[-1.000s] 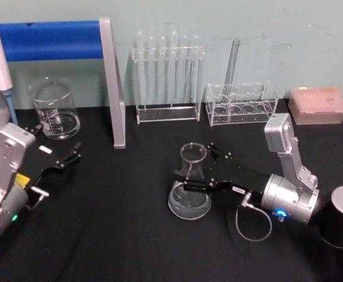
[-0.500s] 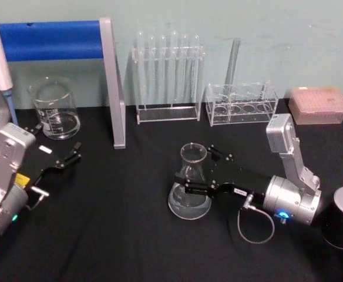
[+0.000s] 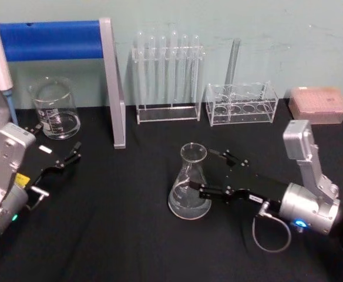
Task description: Grasp the erlenmeyer flask with one hand, shake it three times, then place it back.
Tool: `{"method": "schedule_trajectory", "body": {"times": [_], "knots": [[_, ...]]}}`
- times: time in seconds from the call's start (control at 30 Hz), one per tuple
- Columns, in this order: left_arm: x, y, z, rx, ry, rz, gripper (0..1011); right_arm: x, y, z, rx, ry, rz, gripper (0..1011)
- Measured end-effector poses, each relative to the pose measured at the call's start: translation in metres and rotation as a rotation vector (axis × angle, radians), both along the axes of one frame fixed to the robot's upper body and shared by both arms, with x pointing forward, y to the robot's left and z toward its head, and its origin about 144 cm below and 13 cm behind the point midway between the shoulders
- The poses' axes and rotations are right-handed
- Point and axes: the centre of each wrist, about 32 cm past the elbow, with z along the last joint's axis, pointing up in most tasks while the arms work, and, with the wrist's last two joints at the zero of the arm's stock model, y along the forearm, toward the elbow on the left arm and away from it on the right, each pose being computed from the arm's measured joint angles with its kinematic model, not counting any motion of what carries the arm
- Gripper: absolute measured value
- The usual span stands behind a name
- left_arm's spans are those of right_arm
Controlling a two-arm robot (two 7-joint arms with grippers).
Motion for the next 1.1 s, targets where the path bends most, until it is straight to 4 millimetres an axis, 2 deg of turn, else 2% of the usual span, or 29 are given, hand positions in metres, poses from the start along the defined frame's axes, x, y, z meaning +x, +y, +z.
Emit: {"method": "schedule_trajectory", "body": {"times": [0.27, 0.5, 0.8, 1.1], "knots": [[0.000, 0.000, 0.000, 0.000, 0.000, 0.000, 1001, -0.021, -0.026, 0.002, -0.013, 0.014, -0.090, 1000], [0.000, 0.000, 0.000, 0.000, 0.000, 0.000, 1001, -0.030, -0.036, 0.008, -0.026, -0.026, -0.260, 1000], [0.000, 0.000, 0.000, 0.000, 0.000, 0.000, 1001, -0.017, -0.032, 0.014, -0.035, -0.116, -0.448, 1000], [0.000, 0.000, 0.000, 0.000, 0.000, 0.000, 1001, 0.000, -0.028, 0.014, -0.038, -0.121, -0.526, 1000]]}}
